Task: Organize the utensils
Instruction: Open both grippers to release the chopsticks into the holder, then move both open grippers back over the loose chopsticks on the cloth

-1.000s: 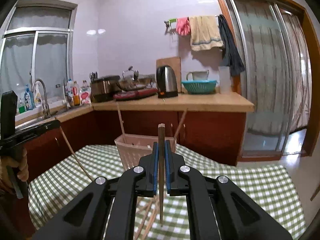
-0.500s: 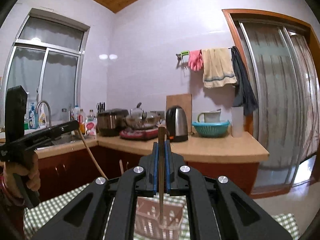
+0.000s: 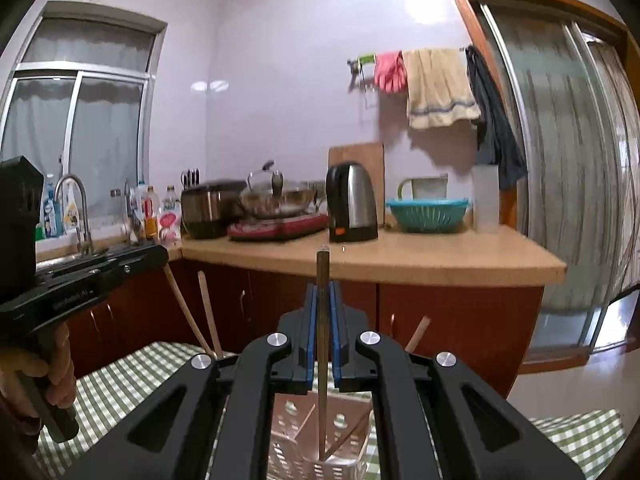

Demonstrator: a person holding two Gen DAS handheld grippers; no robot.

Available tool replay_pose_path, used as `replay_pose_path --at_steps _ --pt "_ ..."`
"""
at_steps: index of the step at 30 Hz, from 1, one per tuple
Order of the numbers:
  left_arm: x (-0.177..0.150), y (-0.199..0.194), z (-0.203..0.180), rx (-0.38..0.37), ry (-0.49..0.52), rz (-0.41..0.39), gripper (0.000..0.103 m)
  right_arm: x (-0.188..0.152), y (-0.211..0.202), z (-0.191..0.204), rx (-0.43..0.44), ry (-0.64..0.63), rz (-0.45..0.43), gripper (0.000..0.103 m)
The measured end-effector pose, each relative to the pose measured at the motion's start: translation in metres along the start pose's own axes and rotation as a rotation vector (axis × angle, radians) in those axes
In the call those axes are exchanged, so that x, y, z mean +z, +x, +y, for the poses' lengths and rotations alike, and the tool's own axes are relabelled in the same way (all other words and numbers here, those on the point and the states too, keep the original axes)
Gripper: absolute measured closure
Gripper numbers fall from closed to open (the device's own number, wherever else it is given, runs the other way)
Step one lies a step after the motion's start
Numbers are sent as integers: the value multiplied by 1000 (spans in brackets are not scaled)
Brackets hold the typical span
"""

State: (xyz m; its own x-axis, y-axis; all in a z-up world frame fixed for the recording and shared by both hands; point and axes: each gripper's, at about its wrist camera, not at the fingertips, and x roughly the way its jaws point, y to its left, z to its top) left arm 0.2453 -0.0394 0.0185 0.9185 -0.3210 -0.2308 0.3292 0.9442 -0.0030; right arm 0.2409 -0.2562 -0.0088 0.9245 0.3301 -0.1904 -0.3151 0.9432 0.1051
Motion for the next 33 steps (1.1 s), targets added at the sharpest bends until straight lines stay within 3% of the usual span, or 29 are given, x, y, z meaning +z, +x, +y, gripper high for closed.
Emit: replay_pose_path --at_steps 7,9,12,14,18,23,33 --pt "-18 18 8 4 -29 61 95 -12 10 0 -8 -13 53 96" --pt "-20 21 9 3 -32 76 78 -12 12 0 -12 -16 63 96" --pt "-22 18 10 10 -37 72 57 -9 11 1 -24 -24 57 78" --pt "-22 16 10 11 -37 70 49 -6 6 2 -33 -29 45 56" --pt "-20 7 10 16 -37 72 36 1 -9 4 -55 -42 25 44" --pt "-20 -10 6 28 -15 72 29 9 -35 7 -66 -36 4 35" --pt "-46 -54 -15 8 -28 122 29 -14 -92 24 -77 -37 28 34"
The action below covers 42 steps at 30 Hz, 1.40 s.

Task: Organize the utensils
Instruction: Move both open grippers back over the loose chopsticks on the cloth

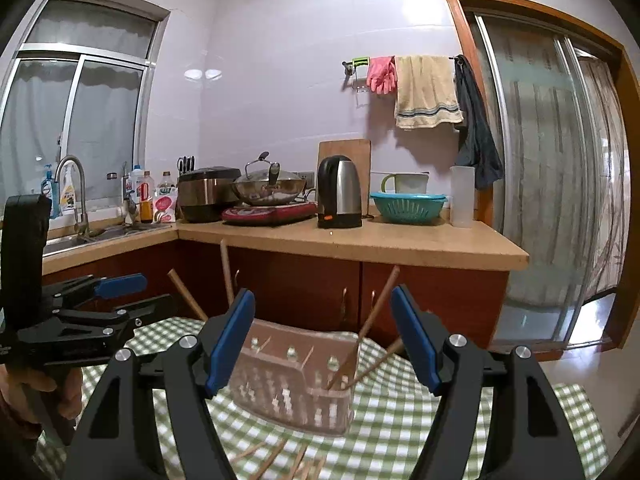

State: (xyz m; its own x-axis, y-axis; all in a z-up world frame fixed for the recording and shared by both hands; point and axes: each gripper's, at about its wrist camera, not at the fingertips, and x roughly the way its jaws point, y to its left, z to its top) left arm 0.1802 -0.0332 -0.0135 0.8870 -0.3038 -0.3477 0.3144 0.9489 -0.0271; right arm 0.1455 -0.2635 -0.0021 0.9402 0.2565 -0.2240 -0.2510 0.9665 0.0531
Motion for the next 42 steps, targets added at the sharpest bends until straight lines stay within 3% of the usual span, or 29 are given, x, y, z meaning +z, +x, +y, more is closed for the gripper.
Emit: replay_pose_path --at_steps 9,16,26,32,42 --pt "-53 -29 -25 -9 -7 81 29 -62 -35 14 -18 -6 111 34" --pt "-105 -46 -41 13 -20 151 30 -114 -56 9 -38 49 202 43" --pt "-158 -54 -62 19 -33 254 38 -161 -79 -5 -69 93 284 50" --pt "-179 -50 -75 12 -26 304 46 -176 -89 -13 -76 109 296 51" --pt "-202 -32 -94 -12 -9 377 74 -182 -92 -18 -75 126 302 51"
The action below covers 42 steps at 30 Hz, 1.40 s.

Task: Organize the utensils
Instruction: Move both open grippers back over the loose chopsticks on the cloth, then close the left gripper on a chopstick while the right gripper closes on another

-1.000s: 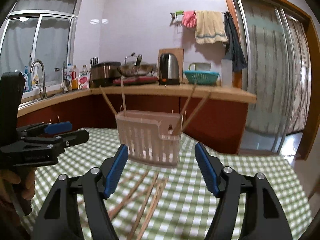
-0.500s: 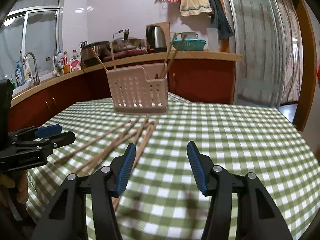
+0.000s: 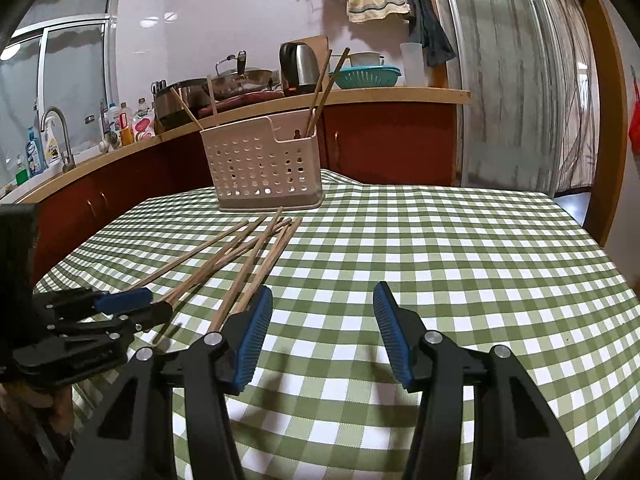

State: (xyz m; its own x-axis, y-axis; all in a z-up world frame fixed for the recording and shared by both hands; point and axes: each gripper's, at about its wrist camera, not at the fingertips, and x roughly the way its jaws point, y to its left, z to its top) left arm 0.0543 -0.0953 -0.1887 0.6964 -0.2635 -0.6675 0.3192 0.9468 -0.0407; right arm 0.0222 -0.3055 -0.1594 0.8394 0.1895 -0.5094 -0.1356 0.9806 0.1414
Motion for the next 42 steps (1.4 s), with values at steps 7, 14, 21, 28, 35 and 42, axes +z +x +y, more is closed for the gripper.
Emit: replay_pose_path --at_steps 7,14,21,28,35,42 --pt "-3 7 4 -5 -14 10 94 -2 6 13 37 -23 27 53" --pt "-1 -2 8 4 -22 -26 97 -7 15 39 112 -81 75 57" --pt "1 -2 12 2 -29 -30 97 -16 31 51 156 -109 171 62" --pt "1 -2 13 1 -31 -28 97 -17 33 35 103 -63 188 70" --pt "-1 -2 15 1 -35 -24 97 -15 30 16 89 -6 174 74" --pt "-3 -2 15 0 -34 -21 97 -15 31 15 71 -2 172 75"
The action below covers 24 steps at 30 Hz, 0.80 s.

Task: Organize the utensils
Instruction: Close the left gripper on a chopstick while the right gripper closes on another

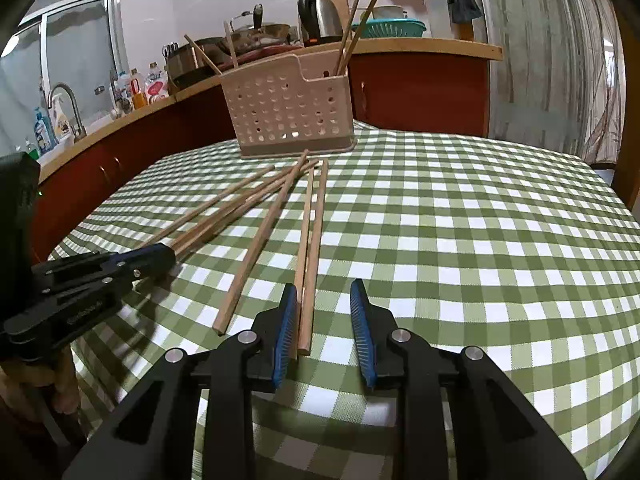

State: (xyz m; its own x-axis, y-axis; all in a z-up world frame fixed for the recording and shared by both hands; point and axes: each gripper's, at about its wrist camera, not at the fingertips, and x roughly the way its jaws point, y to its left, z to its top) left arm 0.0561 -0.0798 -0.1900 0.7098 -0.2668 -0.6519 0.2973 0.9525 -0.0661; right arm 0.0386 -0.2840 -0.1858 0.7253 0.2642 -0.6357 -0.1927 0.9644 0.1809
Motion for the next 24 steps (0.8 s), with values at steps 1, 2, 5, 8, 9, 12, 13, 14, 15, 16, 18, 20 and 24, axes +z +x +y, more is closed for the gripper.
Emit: replay_pose_path --at_steps 1,2,5,8,9,12,13,14,15,16,18,20,24 --pt "0 0 0 0 0 0 97 0 0 0 -4 1 -1 75" --pt "0 0 0 0 0 0 97 1 0 -1 -9 0 1 75" --pt "0 0 0 0 -1 0 97 1 1 -3 -20 6 -1 75" --pt "0 0 0 0 -1 0 97 0 2 -1 -3 -3 7 75" --pt "0 0 0 0 0 0 97 -1 3 0 -3 -9 10 75" --pt "0 0 0 0 0 0 97 -1 3 2 -19 -29 6 78" --pt "0 0 0 0 0 0 97 -1 3 0 -25 -28 3 79" --pt "0 0 0 0 0 0 97 -1 2 -2 -30 -22 0 85" --pt "0 0 0 0 0 1 97 -1 2 -4 -29 -18 -2 86" --pt "0 0 0 0 0 1 97 -2 2 -4 -25 -15 -3 86" --pt "0 0 0 -1 -2 1 97 -3 2 -2 -8 -28 -8 86" --pt "0 0 0 -1 -2 2 97 -5 2 4 -10 -62 -20 86" --pt "0 0 0 -2 -5 3 97 -6 2 0 -12 -46 -33 95"
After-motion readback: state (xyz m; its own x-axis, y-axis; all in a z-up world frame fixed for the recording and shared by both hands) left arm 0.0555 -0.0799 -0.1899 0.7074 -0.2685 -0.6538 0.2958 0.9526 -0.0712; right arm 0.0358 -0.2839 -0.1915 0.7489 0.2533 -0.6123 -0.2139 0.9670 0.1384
